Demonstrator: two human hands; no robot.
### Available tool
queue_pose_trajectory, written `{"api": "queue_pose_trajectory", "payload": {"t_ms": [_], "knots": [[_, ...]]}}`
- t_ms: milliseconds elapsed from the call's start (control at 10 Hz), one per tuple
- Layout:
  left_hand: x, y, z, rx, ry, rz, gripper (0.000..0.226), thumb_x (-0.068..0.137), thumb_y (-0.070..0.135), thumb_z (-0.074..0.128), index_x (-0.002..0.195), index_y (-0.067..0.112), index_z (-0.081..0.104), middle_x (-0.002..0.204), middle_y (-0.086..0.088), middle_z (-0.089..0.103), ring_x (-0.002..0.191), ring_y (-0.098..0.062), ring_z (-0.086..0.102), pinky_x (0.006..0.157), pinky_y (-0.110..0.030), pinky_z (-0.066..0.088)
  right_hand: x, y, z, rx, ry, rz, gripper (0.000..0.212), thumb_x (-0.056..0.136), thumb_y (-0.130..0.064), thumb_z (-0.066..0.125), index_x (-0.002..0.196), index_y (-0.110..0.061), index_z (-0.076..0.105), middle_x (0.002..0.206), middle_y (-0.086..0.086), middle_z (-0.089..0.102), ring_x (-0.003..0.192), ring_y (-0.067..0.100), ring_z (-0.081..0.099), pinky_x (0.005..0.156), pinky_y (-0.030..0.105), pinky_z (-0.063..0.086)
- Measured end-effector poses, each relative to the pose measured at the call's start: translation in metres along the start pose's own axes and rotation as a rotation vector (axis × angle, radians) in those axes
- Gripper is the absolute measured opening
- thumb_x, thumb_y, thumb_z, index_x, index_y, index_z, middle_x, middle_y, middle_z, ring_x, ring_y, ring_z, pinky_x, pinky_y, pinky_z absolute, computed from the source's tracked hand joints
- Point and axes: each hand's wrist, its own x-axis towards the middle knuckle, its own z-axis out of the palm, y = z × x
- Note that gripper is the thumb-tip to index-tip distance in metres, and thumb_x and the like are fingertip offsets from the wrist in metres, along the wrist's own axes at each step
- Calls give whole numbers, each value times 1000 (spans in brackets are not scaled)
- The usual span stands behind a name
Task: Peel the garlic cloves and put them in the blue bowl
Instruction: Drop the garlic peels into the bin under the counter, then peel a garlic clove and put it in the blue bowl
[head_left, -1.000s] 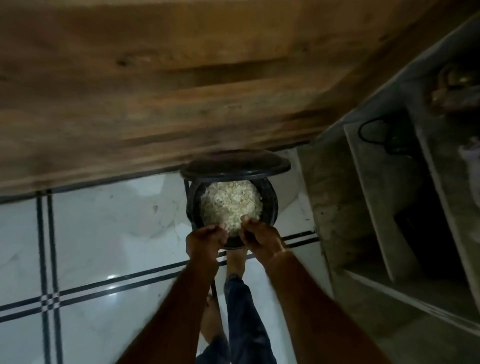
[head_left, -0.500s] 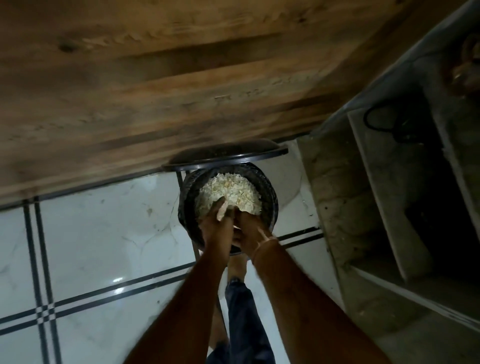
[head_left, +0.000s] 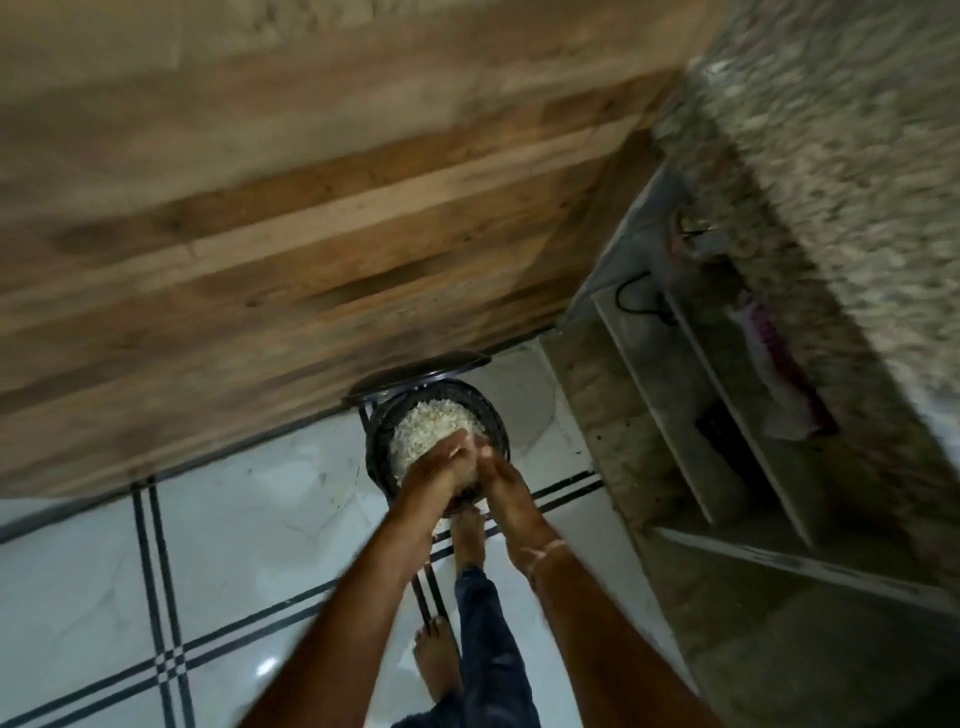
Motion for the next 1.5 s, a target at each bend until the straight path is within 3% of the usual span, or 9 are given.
{"api": "queue_pose_trajectory", "payload": {"t_ms": [100,200,300,500,600,1000,1200,1300,1500], "knots": [[-88,37,7,87,107,297,25,103,24,64,127,30,66,133,7,65,120,-11,62,95,-23,48,-67,-21,-30,1,51,-84,19,111,-34,43,112,-32,62,133,8,64,128,23,56,108,39,41],[-138,38,25,392,182,544,32,101,25,65,132,19,67,134,1,68,126,-18,62,107,-37,49,-145,-27,-64,-10,156,-203,17,109,-39,44,108,-38,61,119,-2,63,114,14,57,98,29,44],[-191,35,63,638,56,648,39,99,29,67,137,22,64,138,0,66,128,-19,60,108,-37,47,-212,-14,-107,-67,297,-343,42,101,-56,43,126,-30,64,120,-14,65,114,11,64,100,29,50],[-282,15,161,895,-90,899,47,100,36,65,145,30,55,147,4,56,135,-17,53,104,-30,44,-310,31,-203,-188,583,-555,44,102,-58,42,129,-33,66,119,-19,67,109,-1,63,95,33,56],[-314,0,222,960,-147,1018,46,99,35,66,143,28,59,145,1,59,132,-22,55,107,-43,48,-346,56,-261,-252,693,-575,40,105,-52,44,131,-31,65,122,-13,66,110,3,64,94,36,56],[-396,-72,483,1051,-402,1100,40,95,34,72,133,26,66,133,4,66,120,-16,62,98,-36,53,-449,161,-505,-320,1025,-389,34,106,-40,53,137,-28,62,132,-7,64,117,14,63,93,37,53],[-376,-73,543,1107,-271,1116,26,91,30,78,113,24,66,107,6,63,87,-14,63,68,-30,50,-448,169,-569,-413,1020,-240,42,104,-35,58,144,-23,55,138,1,60,119,21,62,92,39,54],[-354,-69,560,1101,-243,1093,23,89,24,79,106,21,64,101,3,61,83,-16,63,66,-27,43,-441,166,-588,-475,1010,-170,48,102,-34,62,147,-21,51,141,2,56,124,22,54,95,37,50],[-334,-63,571,1247,-293,1231,13,97,-1,59,92,7,67,90,-2,60,72,12,54,51,-11,36,-416,139,-607,-590,1017,-28,69,95,-39,71,154,-24,39,158,4,35,140,25,34,113,41,33]]}}
